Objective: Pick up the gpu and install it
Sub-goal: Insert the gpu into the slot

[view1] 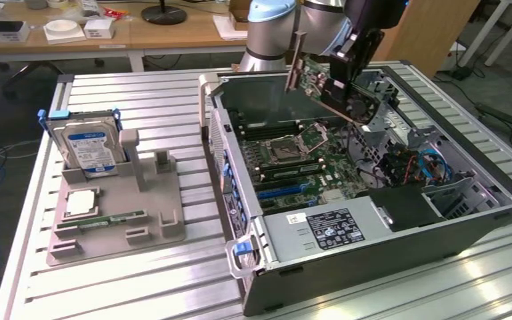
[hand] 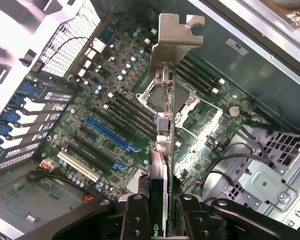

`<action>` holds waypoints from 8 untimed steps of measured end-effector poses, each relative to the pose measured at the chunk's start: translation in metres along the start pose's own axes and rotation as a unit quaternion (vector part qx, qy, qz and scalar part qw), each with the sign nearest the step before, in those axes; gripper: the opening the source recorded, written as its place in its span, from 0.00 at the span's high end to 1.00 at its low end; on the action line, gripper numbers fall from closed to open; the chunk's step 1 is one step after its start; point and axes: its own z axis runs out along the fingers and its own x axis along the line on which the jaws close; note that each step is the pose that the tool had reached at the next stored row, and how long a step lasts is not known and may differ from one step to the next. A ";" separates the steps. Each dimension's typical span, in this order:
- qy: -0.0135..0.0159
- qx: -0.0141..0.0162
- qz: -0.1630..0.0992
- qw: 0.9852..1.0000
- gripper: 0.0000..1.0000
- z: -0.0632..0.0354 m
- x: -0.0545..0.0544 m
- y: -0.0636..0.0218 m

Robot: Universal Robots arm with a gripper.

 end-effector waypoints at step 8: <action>0.000 0.000 -0.060 0.998 0.73 0.0000 0.000 0.0000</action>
